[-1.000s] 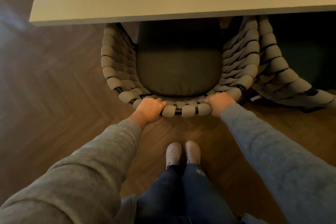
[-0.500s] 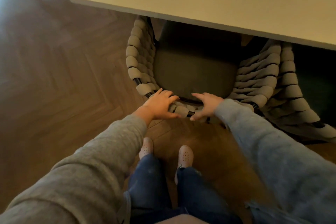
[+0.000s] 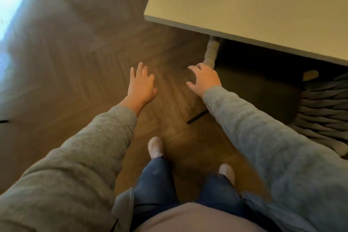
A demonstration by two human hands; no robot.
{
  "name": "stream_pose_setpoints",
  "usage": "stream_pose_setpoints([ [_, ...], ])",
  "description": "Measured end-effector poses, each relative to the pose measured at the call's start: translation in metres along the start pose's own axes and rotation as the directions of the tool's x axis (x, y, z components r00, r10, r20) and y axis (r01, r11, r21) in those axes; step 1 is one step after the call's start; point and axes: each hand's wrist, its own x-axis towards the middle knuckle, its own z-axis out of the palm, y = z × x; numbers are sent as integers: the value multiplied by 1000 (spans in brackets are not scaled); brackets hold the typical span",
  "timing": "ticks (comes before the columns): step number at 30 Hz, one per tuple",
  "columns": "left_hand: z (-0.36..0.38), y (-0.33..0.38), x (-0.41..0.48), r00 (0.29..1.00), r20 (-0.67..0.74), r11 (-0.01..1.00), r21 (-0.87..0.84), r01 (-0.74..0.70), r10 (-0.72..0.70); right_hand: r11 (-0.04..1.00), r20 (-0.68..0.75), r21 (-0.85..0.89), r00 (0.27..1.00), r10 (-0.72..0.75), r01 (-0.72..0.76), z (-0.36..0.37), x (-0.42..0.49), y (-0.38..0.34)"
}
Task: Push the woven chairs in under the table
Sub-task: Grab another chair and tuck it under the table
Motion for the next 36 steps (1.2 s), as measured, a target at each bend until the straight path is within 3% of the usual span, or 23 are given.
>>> stream_pose_setpoints([
  [5, -18, -109, 31, 999, 51, 998, 58, -4, 1, 1000, -153, 13, 988, 3, -1, 0, 52, -71],
  [10, -39, -170, 72, 999, 38, 996, 85, -28, 25, 999, -214, -38, 977, -18, 10, -17, 109, -127],
  [18, -80, -219, 195, 994, 12, 992, 70, -107, 107, 990, -168, -124, 985, 38, -60, -43, 252, -178],
  [24, -129, -266, 312, 983, 62, 970, 164, -178, 170, 982, -83, -161, 993, 84, -96, -75, 370, -193],
  [36, -210, -351, 542, 961, 52, 938, 209, -276, 272, 953, -45, -112, 960, 278, -281, -141, 579, -215],
])
